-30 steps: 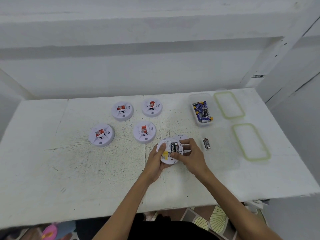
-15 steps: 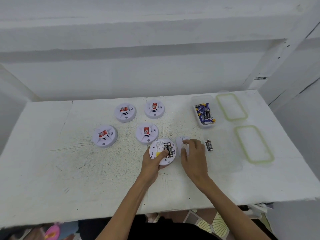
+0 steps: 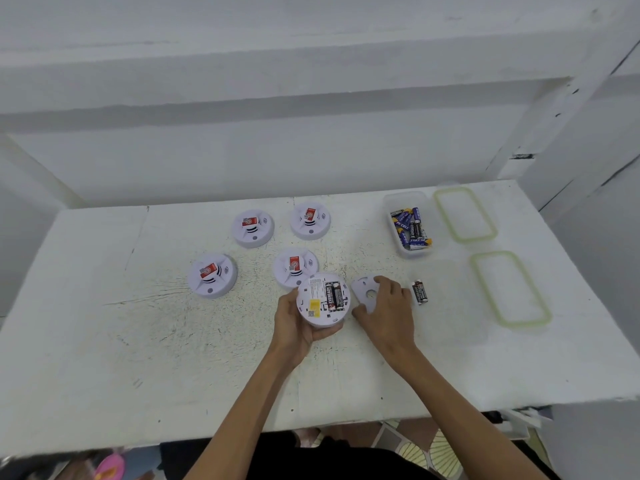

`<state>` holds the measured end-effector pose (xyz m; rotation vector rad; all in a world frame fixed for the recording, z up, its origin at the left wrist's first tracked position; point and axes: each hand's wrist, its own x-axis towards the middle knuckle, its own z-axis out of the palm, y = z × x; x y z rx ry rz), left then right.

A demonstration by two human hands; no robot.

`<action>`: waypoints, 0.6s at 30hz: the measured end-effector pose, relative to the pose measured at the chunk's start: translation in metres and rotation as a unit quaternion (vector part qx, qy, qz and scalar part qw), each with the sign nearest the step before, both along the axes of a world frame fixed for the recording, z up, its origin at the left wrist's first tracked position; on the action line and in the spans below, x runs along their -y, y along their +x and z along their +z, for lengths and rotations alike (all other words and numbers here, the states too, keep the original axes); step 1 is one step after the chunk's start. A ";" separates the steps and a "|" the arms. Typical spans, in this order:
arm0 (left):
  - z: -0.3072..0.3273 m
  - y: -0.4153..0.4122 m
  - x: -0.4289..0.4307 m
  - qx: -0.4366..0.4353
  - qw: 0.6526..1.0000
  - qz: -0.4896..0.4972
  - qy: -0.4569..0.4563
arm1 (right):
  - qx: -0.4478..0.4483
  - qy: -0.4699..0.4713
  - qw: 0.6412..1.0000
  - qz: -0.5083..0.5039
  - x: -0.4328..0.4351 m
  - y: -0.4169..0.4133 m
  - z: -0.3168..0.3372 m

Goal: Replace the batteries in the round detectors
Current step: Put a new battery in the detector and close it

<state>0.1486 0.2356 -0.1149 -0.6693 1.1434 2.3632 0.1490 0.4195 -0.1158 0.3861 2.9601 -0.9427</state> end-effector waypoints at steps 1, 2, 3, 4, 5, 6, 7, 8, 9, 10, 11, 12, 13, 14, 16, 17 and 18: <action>-0.001 0.000 0.000 0.001 1.000 -0.001 -0.004 | -0.004 -0.004 1.000 0.002 -0.001 0.000 0.000; -0.002 0.000 0.001 0.002 1.000 0.001 -0.011 | -0.009 -0.015 1.000 0.000 -0.001 0.001 0.001; -0.001 0.000 0.000 0.000 1.000 0.002 -0.016 | -0.014 -0.038 0.999 -0.009 -0.001 0.001 0.003; -0.002 0.000 0.000 -0.004 1.000 0.004 -0.017 | -0.020 -0.071 0.997 -0.018 0.001 0.002 0.006; -0.002 0.000 0.000 -0.006 1.000 0.008 -0.016 | -0.027 -0.110 0.993 -0.026 0.003 0.003 0.009; -0.002 0.000 0.000 -0.005 1.000 0.014 -0.015 | -0.040 -0.144 0.988 -0.030 0.005 0.004 0.012; -0.001 -0.001 0.000 -0.003 1.000 0.017 -0.015 | -0.056 -0.167 0.984 -0.033 0.007 0.005 0.015; 0.000 -0.001 0.000 -0.002 1.000 0.016 -0.018 | -0.072 -0.180 0.980 -0.035 0.008 0.006 0.019; 0.002 -0.002 -0.001 -0.004 1.000 0.012 -0.025 | -0.083 -0.189 0.978 -0.036 0.009 0.007 0.022; 0.003 -0.002 -0.003 -0.007 0.999 0.007 -0.035 | -0.093 -0.199 0.975 -0.033 0.011 0.008 0.025; 0.003 -0.003 -0.004 -0.010 0.999 0.003 -0.045 | -0.101 -0.209 0.972 -0.029 0.011 0.008 0.027; 0.004 -0.004 -0.005 -0.010 0.998 0.001 -0.056 | -0.108 -0.215 0.970 -0.020 0.013 0.009 0.029; 0.003 -0.004 -0.006 -0.009 0.998 0.000 -0.068 | -0.115 -0.216 0.970 -0.009 0.013 0.010 0.030; 0.002 -0.005 -0.007 -0.009 0.997 -0.002 -0.079 | -0.119 -0.213 0.970 0.004 0.014 0.011 0.032; 0.004 -0.005 -0.011 -0.008 0.996 -0.007 -0.092 | -0.128 -0.201 0.970 0.038 0.014 0.013 0.036; 0.005 -0.005 -0.013 -0.007 0.995 -0.007 -0.095 | -0.130 -0.196 0.970 0.059 0.013 0.013 0.037; 0.006 -0.006 -0.015 -0.007 0.995 -0.009 -0.095 | -0.129 -0.190 0.970 0.081 0.013 0.014 0.039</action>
